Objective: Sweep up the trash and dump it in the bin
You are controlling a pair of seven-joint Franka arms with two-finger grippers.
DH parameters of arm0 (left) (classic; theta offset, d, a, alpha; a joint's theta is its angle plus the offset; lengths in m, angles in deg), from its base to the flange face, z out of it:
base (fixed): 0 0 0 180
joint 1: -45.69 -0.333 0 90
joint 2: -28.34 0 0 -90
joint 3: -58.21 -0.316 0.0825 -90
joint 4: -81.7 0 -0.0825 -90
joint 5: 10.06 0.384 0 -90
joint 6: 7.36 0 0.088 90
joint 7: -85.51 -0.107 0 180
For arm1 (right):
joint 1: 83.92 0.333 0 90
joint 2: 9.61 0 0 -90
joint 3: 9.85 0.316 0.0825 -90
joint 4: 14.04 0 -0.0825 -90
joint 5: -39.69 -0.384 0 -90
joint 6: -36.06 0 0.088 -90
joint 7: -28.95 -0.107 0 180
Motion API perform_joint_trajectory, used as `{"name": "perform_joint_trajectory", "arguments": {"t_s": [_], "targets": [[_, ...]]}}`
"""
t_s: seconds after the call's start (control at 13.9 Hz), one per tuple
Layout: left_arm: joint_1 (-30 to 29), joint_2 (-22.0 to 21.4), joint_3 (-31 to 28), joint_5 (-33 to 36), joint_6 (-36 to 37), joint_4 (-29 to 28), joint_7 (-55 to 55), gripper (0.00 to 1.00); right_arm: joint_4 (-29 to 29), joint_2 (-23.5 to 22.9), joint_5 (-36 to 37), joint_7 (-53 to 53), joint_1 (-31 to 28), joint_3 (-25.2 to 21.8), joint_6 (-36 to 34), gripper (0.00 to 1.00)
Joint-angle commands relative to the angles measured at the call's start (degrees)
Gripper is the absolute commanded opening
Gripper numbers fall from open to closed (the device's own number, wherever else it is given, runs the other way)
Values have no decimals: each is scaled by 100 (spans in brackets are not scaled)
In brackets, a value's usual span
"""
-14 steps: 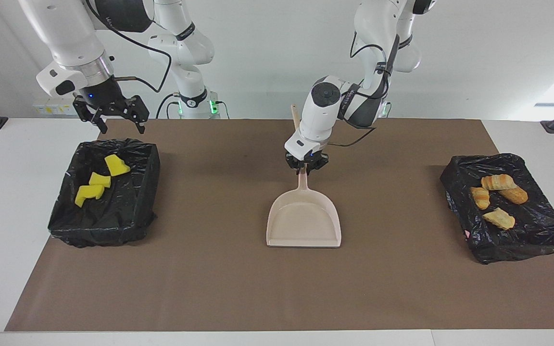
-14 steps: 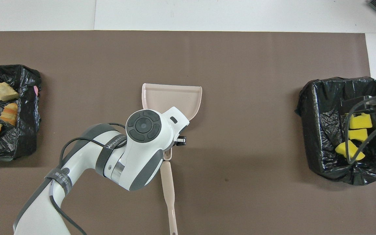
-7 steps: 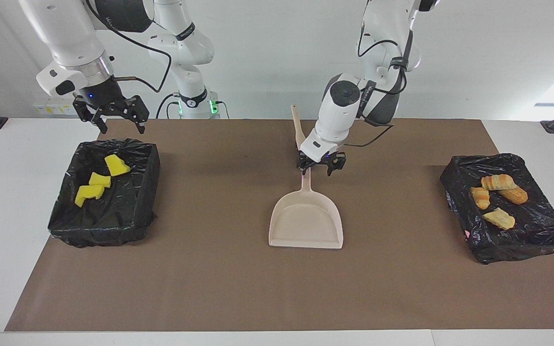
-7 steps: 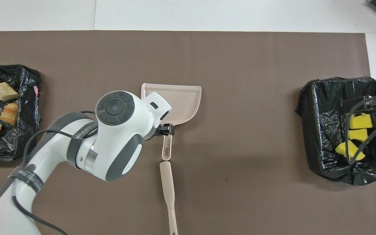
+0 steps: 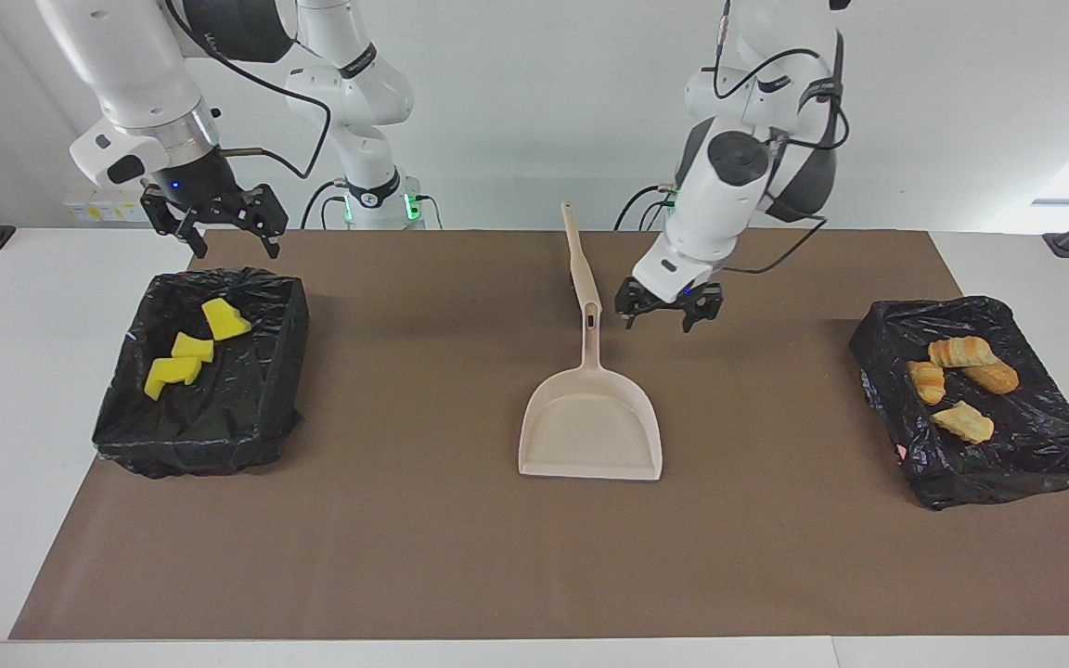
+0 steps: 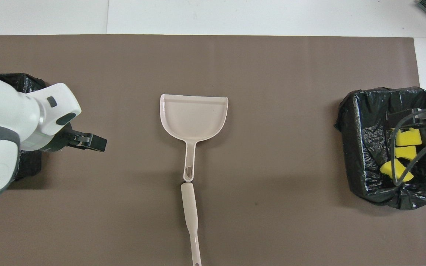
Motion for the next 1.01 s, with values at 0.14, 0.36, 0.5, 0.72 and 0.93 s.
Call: {"name": "perform_joint_trajectory", "arguments": {"t_s": [0.14,0.36,0.5,0.72,0.93], "targets": [[-584,57,83,235,865,1044,-352,100,103,83,-13,-98,-30,25,1,100],[-1293,39,397,359,1305,1583,-352,100,103,83,-13,-98,-21,25,1,100],[-1332,-39,488,386,1543,1601,-317,100,103,83,-13,-98,-30,25,1,100],[-1323,-198,567,578,1938,1619,-291,100,103,83,-13,-98,-30,25,1,100],[-1341,-347,611,605,1984,1549,-229,100,103,83,-13,-98,-30,25,1,100]]}}
